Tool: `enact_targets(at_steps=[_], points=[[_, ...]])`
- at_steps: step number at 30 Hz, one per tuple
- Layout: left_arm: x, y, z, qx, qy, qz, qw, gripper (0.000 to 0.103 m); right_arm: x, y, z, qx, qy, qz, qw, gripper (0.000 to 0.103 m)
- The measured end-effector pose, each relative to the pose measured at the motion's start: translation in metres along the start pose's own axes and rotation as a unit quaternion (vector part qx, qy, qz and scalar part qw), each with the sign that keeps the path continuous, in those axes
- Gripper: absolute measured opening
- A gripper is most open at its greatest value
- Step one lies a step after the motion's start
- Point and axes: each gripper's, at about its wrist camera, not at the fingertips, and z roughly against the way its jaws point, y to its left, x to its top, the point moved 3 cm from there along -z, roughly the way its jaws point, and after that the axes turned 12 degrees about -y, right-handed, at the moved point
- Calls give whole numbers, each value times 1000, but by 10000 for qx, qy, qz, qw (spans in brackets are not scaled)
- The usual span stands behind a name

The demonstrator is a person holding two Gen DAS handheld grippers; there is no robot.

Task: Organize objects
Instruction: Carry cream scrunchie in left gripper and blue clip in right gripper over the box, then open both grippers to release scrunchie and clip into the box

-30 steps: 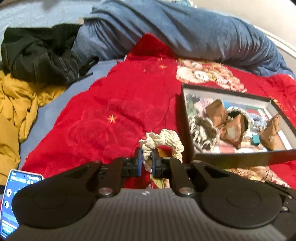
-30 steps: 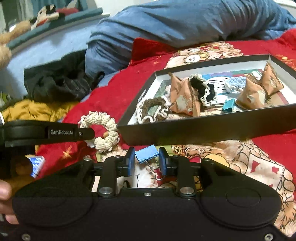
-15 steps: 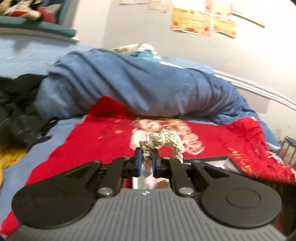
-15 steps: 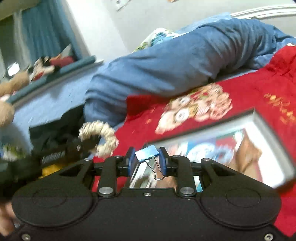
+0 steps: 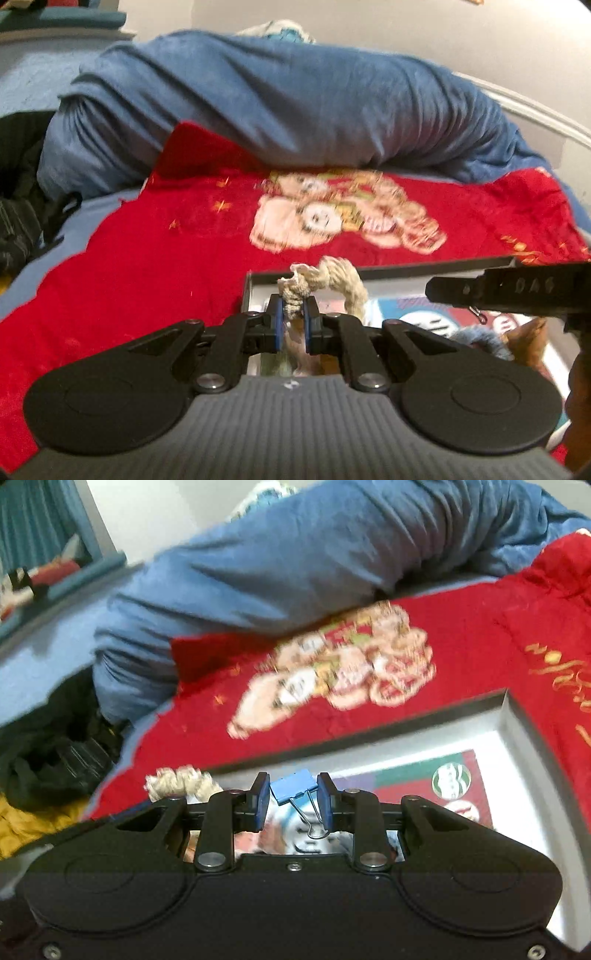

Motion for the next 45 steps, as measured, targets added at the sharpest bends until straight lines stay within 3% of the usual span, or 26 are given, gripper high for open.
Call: enact_targets(at_steps=[8, 11, 24, 29, 31, 35, 37, 42, 45], points=[[-17, 5, 0, 111, 258, -43, 9996, 31, -14, 1, -6, -131, 6, 169, 9998, 27], [-17, 3, 0, 129, 247, -110, 9995, 33, -13, 0, -5, -165, -12, 149, 9998, 27], [-17, -2, 6, -10, 192, -78, 9998, 65, -14, 2, -7, -190, 35, 248, 9995, 27], [-12, -4, 9, -65, 125, -108, 9998, 71, -13, 3, -6, -134, -34, 283, 9995, 32], [-8, -4, 13, -62, 90, -115, 9999, 75, -11, 3, -3, -56, -116, 231, 9997, 45], [5, -3, 24, -166, -39, -106, 9998, 82, 1, 10, 23, 49, -456, 130, 9989, 52], [16, -3, 36, -168, -223, -62, 9996, 87, 10, 16, 48, -17, -739, 136, 9972, 70], [34, -8, 73, -265, -568, -160, 9979, 101, 22, 32, 112, -230, -1105, 601, 9918, 99], [31, -9, 101, -272, -804, -182, 9962, 103, 15, 37, 146, -591, -1251, 1052, 9848, 103]])
